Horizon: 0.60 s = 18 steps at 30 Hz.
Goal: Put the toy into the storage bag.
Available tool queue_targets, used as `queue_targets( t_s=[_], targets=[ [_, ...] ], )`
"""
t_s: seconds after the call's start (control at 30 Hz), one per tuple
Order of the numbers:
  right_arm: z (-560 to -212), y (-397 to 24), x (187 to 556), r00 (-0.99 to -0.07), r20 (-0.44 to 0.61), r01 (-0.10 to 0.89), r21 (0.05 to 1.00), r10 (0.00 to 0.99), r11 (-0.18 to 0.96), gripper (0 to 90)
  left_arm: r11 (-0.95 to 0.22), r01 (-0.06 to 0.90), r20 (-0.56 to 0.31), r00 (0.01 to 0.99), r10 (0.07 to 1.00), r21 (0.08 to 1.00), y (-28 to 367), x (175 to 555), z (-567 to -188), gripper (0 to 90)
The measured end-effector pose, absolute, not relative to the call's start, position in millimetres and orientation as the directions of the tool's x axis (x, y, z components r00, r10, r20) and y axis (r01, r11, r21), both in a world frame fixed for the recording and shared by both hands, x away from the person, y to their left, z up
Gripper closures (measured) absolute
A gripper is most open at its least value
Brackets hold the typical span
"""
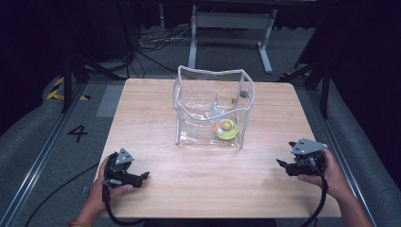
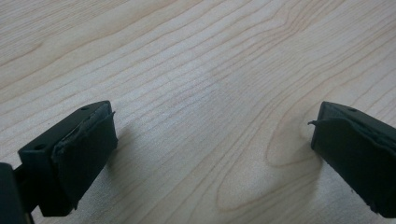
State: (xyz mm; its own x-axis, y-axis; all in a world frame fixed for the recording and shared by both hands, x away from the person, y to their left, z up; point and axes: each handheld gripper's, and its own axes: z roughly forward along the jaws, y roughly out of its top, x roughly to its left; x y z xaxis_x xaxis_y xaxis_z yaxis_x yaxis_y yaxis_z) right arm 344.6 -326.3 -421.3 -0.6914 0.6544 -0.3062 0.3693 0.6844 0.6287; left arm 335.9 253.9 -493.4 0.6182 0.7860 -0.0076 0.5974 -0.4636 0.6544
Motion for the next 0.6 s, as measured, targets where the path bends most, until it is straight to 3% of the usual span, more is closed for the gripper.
queue_targets(
  t_s=[0.6],
  targets=[
    [-481, -372, 321, -0.622, -0.177, 0.460, 0.706, 0.763, 0.538, 21.3, -0.463, 0.598, -0.008, 0.618, 0.786, 0.654, 254, 336, -493, 0.5]
  ],
)
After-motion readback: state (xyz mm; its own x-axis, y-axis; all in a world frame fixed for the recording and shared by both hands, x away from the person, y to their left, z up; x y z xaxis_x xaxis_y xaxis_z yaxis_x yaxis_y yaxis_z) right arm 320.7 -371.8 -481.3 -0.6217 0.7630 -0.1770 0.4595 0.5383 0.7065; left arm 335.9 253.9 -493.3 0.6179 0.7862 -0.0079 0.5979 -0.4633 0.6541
